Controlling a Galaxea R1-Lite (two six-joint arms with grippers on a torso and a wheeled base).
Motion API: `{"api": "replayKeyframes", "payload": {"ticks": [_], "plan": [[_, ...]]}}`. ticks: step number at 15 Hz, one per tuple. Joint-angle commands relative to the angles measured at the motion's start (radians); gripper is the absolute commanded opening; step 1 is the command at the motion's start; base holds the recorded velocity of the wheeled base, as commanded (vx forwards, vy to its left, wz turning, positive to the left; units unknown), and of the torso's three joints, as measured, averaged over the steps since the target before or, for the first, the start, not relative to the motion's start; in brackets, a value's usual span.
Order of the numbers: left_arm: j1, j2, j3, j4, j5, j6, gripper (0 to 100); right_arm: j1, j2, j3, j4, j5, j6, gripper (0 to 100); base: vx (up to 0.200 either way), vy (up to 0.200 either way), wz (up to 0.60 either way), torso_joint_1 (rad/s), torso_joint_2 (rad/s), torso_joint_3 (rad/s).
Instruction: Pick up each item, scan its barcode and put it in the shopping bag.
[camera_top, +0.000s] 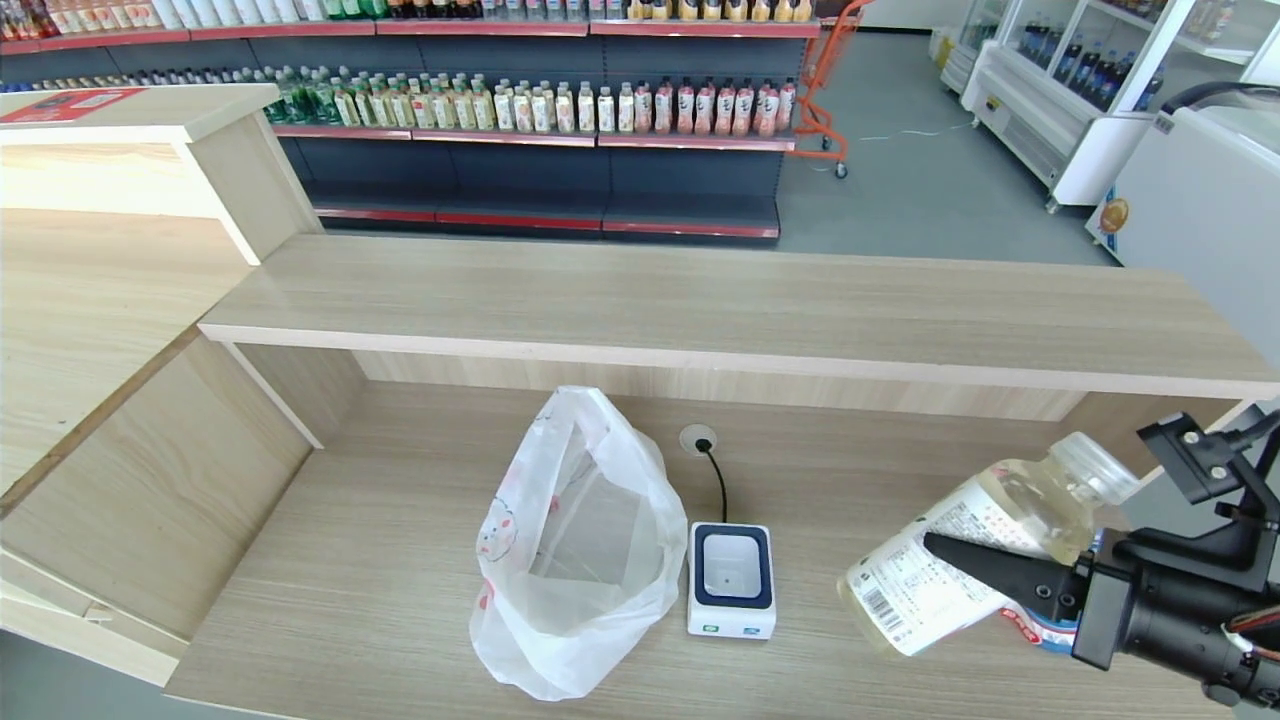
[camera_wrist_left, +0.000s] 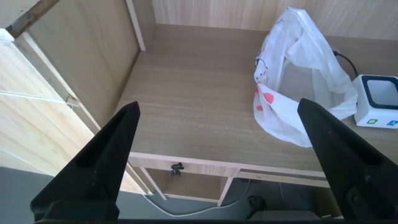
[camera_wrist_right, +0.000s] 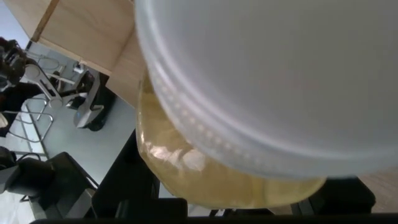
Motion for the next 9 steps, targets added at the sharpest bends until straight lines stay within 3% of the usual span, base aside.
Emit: {"api": "replayKeyframes", "payload": {"ticks": [1, 9], "plan": [[0.000, 0.000, 0.000, 0.000, -0.001, -0.002, 100, 0.001, -0.002, 0.001, -0.003, -0.001, 0.000, 0, 0.000, 0.000, 0.00, 0.000, 0.00, 0.000], [0.000, 0.000, 0.000, -0.001, -0.001, -0.005, 100, 0.003, 0.107, -0.020, 0.017, 0.001, 0.000, 0, 0.000, 0.200, 0.00, 0.004, 0.00, 0.002]]}}
